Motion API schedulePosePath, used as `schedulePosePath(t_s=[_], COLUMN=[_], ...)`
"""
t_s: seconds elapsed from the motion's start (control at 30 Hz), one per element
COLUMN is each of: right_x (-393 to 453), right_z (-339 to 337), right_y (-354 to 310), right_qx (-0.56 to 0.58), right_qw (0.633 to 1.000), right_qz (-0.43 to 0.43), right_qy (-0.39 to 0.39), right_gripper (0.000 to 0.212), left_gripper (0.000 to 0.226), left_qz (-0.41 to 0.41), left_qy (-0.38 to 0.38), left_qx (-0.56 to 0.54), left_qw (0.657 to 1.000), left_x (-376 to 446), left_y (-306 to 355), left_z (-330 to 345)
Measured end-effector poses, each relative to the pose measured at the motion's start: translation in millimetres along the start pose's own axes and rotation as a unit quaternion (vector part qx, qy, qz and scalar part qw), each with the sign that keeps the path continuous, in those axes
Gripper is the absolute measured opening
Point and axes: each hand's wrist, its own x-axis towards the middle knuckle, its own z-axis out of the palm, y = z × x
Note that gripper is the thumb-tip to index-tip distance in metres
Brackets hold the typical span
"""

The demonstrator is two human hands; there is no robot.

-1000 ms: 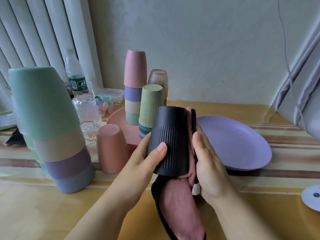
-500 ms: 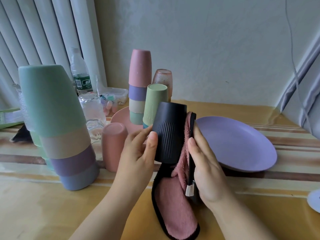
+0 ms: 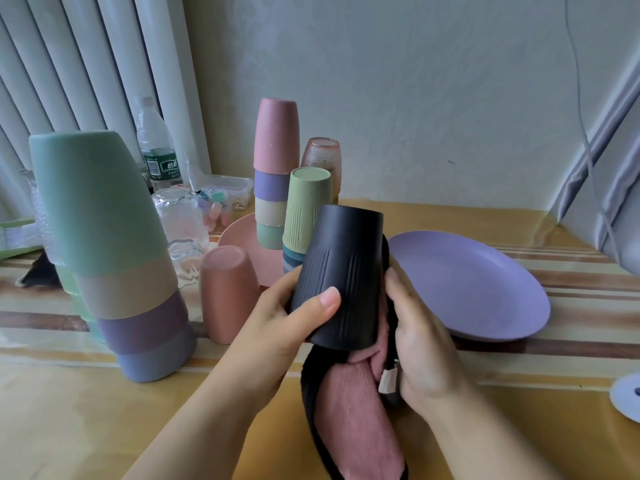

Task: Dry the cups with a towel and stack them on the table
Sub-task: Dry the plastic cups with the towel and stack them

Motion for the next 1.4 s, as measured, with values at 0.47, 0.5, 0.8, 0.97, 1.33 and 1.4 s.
schedulePosePath(t_s=[0.47, 0.5, 0.8, 0.97, 1.33, 1.4], right_x=[0, -2, 3, 5, 3, 5], right_z=[4, 9, -5, -11, -4, -3], right_y=[10, 12, 1, -4, -5, 0], right_qx=[-0.136, -0.166, -0.224, -0.189, -0.037, -0.027], right_qw=[0.982, 0.976, 0.947, 0.966, 0.985, 0.985], right_qz=[-0.133, -0.142, -0.223, -0.172, -0.083, -0.067], right_qy=[0.022, 0.010, 0.061, 0.044, 0.148, 0.157], right_gripper=[0.041, 0.042, 0.041, 0.034, 0.028, 0.029], left_gripper=[0.053, 0.065, 0.075, 0.069, 0.061, 0.059], left_qz=[0.077, 0.079, 0.020, -0.019, -0.031, -0.022], left_qy=[0.168, 0.164, -0.001, -0.058, 0.017, 0.030], left_qx=[0.175, 0.195, 0.291, 0.273, 0.087, 0.093], left_qw=[0.967, 0.964, 0.957, 0.960, 0.996, 0.995], left_x=[3, 4, 6, 4, 1, 1], left_y=[-6, -8, -3, 4, -7, -8], left_z=[7, 4, -19, -25, -3, -1])
